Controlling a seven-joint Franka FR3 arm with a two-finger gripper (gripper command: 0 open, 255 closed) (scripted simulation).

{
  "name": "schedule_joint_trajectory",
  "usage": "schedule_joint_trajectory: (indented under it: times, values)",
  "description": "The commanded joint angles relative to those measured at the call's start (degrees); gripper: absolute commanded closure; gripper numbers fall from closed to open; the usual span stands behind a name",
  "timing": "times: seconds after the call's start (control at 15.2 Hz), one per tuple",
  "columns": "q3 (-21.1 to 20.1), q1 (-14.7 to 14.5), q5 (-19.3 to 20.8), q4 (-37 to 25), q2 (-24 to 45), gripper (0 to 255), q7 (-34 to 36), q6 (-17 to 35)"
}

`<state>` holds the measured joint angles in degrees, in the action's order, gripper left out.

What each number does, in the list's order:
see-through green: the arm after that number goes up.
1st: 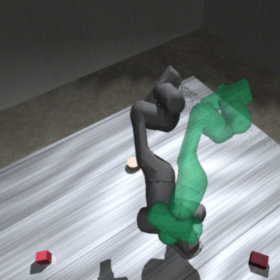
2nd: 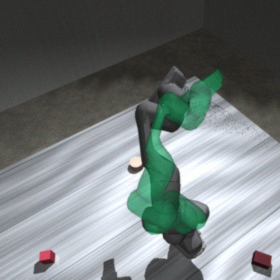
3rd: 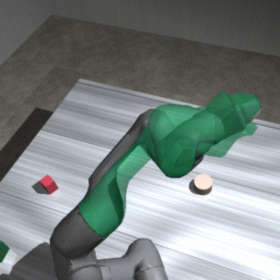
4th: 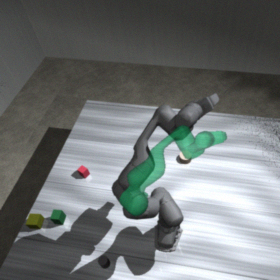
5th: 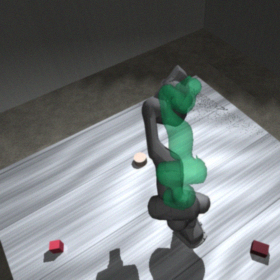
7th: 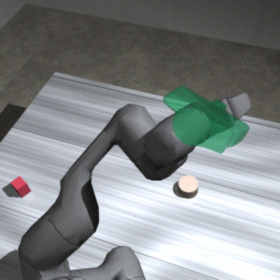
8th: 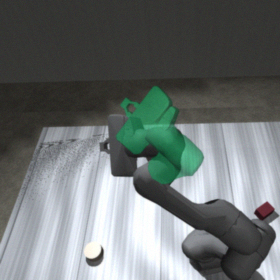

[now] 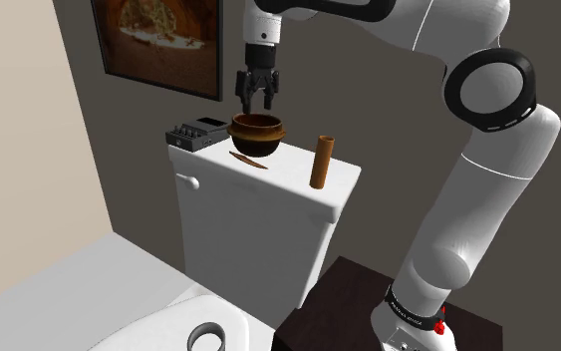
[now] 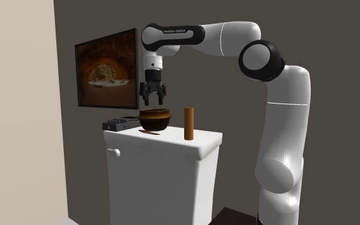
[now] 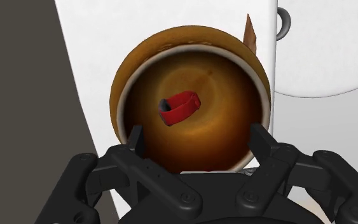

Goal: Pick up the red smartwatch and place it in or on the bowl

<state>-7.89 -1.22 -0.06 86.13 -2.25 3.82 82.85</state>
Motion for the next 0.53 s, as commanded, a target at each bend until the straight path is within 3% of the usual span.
schedule_joint_trajectory:
  times: [0.0, 0.2, 0.46]
  values:
    - [-0.06, -0.05, 0.13, -3.16, 0.95, 0, 0.1, -2.21]
    - [-0.31, -0.29, 0.64, -13.34, 4.47, 0, 0.44, -8.91]
    - [-0.29, -0.3, 0.64, -13.34, 4.47, 0, 0.44, -8.91]
